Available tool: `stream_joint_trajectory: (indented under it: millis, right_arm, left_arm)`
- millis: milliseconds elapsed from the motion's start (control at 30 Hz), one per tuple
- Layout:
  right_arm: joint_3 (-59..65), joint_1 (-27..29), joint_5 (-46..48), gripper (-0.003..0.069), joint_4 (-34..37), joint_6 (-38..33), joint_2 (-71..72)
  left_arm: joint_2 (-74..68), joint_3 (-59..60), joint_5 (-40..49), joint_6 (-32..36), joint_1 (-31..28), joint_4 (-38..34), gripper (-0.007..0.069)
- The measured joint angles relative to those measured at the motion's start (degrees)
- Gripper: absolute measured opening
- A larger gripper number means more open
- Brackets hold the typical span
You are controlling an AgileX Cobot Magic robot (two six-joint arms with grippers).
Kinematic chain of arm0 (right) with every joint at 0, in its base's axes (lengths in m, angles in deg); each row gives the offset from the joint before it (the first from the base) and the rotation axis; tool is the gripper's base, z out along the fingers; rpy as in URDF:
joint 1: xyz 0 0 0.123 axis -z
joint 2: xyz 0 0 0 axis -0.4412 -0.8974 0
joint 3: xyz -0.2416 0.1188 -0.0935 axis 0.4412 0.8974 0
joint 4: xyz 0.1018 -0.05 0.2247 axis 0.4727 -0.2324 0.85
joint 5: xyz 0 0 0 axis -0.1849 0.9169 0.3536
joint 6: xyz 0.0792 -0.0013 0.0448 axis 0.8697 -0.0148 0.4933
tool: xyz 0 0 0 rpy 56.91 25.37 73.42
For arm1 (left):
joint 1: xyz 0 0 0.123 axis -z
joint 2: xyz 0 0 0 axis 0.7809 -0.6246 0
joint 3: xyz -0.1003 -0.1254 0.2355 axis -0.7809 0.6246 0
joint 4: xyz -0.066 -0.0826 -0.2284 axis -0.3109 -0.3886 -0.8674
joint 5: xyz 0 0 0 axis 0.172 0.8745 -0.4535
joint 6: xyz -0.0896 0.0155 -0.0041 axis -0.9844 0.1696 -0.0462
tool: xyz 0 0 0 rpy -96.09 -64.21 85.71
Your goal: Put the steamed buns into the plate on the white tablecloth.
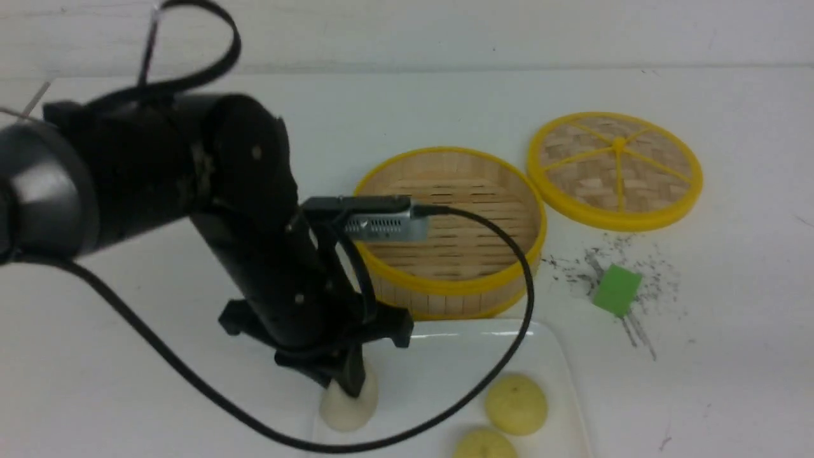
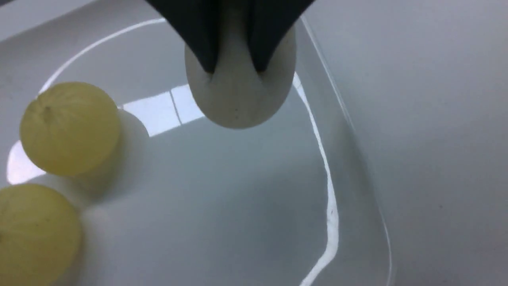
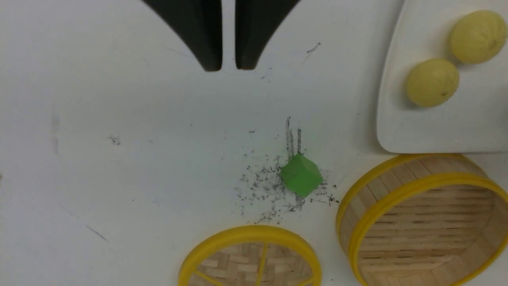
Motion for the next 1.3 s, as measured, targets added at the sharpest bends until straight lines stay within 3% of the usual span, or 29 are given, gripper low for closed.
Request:
stream_joint_trajectory:
  millis: [167,300,533,833,933,1000,1167,1300]
  right_arm:
    - [0.0,0.0,0.0,0.0082,0.1,0.0,0.0]
    - [-0.8,0.0,2.1,0.0085,1.9,-0.3,0.0]
    - [-9.5,0.0,5.2,0.0085,5.7,-7.7,0.9]
    - [-7.3,0.0,5.2,0.0084,8.5,-8.2,13.5]
    - [-4.9,0.0,5.2,0.0055,8.5,-8.6,17.3]
    - [-0.7,0.0,4.2,-0.0003,8.5,-10.7,20.3]
    - [11.3,0.0,-12.3,-0.0015,12.0,-18.1,21.8]
    - [20.3,0.0,-27.7,-0.0015,17.5,-25.4,20.9]
  left_arm:
    - [-2.1,0.6,-5.0,0.0,2.0,-0.9,0.0213]
    - [-3.8,0.7,-7.0,-0.1,7.1,0.8,0.0332]
    - [-3.7,0.8,-8.0,-2.0,8.6,4.0,0.0412]
    - [-1.5,-0.7,-7.6,-3.1,8.6,6.0,0.0415]
    - [-1.2,-1.6,-7.5,-3.1,8.6,6.0,0.0414]
    - [-1.2,-2.1,-7.6,-3.2,8.6,6.2,0.0403]
    - [-1.2,-2.2,-7.5,-3.2,8.6,6.3,0.0320]
    - [-1.2,-2.2,-7.6,-3.2,8.6,6.5,0.0188]
